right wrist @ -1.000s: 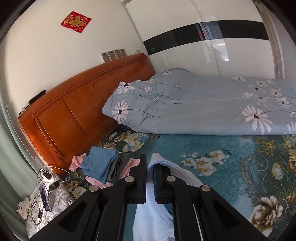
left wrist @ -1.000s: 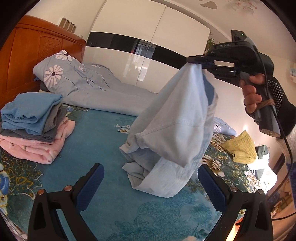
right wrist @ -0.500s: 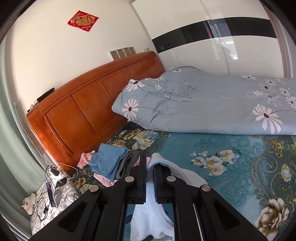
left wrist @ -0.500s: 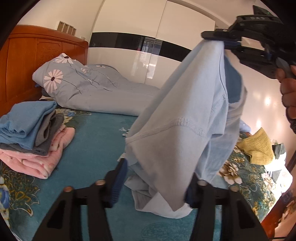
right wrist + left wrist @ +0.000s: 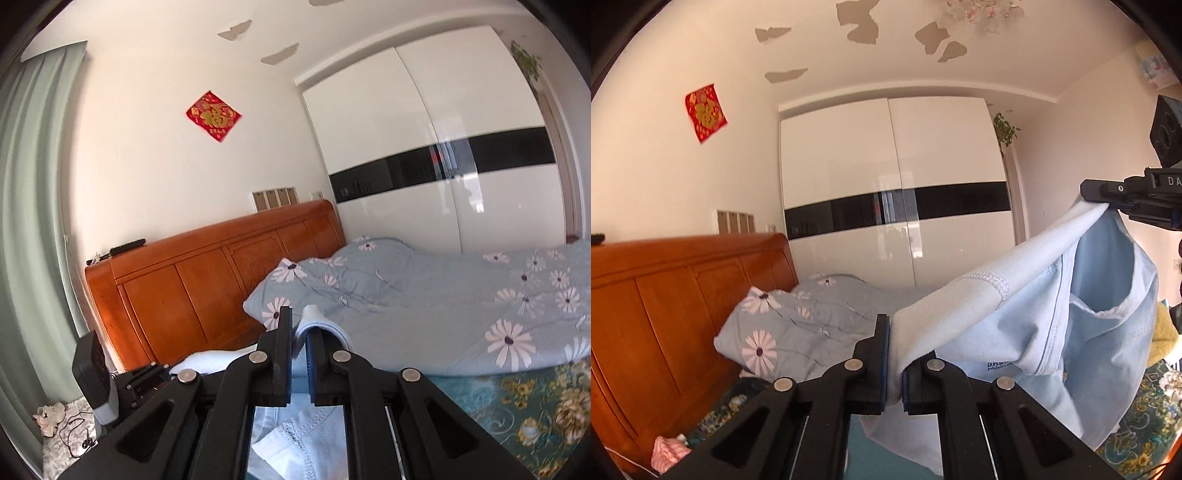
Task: Fold clothes
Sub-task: 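Grasp the sweatshirt with the left tool while the right tool holds it up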
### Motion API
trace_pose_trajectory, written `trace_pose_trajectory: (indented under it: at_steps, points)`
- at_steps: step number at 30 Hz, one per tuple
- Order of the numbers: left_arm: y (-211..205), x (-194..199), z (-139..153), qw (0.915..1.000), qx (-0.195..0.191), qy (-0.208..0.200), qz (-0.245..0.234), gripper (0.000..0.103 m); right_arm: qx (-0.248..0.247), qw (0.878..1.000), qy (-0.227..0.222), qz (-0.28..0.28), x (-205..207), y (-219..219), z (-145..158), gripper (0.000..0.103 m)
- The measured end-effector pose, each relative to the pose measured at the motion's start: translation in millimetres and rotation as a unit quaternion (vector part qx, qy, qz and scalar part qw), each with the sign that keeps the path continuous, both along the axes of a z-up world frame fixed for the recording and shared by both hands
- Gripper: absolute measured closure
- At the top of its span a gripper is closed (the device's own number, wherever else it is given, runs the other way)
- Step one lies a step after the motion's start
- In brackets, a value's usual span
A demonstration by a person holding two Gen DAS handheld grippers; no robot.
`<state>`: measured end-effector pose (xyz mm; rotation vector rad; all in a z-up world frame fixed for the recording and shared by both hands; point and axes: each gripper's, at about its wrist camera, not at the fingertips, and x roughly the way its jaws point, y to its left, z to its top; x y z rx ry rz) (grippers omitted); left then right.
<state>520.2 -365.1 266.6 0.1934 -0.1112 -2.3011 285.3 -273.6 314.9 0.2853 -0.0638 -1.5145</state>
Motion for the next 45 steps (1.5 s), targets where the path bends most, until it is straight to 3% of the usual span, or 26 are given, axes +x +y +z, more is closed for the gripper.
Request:
trace_pose_trajectory:
  at_steps: [2,6,11,14,20,28,33,35,37,38,39,42,45]
  points:
    - [6.1,8.0,4.4,0.9999,-0.011,0.003,0.004,0.097,-0.002,1.0,0.02,0.007,9.4,8.9,7.6,0.096]
    - [2.8,19.1,-27.7,0.9996,0.029,-0.002,-0.005,0.097,0.047,0.998,0.05,0.017,19.3,7.2,-10.6,0.096]
    - [2.4,15.2,-112.2,0.9933,0.102,-0.053,-0.009,0.098,0.174,0.984,0.026,0.034,10.3,-22.6,-91.4,0.096]
    - [2.8,11.5,-160.1,0.9859,0.148,-0.077,-0.015,0.098,0.223,0.974,0.006,0.042,0.9,-39.3,-139.1,0.096]
    - [-19.8,5.5,-221.2,0.9709,0.216,-0.102,-0.005,0.098,0.288,0.953,-0.068,0.056,-26.9,-87.4,-209.5,0.096]
    - [-68.3,7.9,-305.9,0.9434,0.302,-0.134,0.025,0.098,0.372,0.923,-0.076,0.071,-20.6,-165.0,-306.7,0.096]
    - [-89.9,13.0,-344.8,0.9281,0.346,-0.133,0.036,0.098,0.409,0.903,-0.096,0.087,-20.3,-195.7,-360.3,0.096]
    - [-96.2,15.2,-357.2,0.9229,0.36,-0.131,0.038,0.097,0.415,0.899,-0.089,0.107,-15.9,-197.7,-369.4,0.095]
    - [-100.8,16.6,-365.9,0.9196,0.369,-0.128,0.038,0.096,0.404,0.902,-0.083,0.127,-13.3,-188.7,-364.4,0.076]
    - [-102.4,17.0,-368.5,0.9187,0.372,-0.126,0.038,0.096,0.398,0.904,-0.081,0.137,-12.3,-183.2,-360.9,0.059]
    - [-103.3,17.2,-369.5,0.9183,0.374,-0.124,0.038,0.095,0.389,0.905,-0.084,0.147,-11.9,-177.4,-356.1,0.052]
    - [-103.4,17.3,-372.4,0.9187,0.373,-0.123,0.038,0.095,0.354,0.917,-0.087,0.164,-17.5,-150.2,-331.4,0.052]
    - [-101.8,17.2,-373.3,0.9205,0.368,-0.125,0.037,0.095,0.306,0.938,-0.065,0.147,-40.6,-116.9,-307.9,0.051]
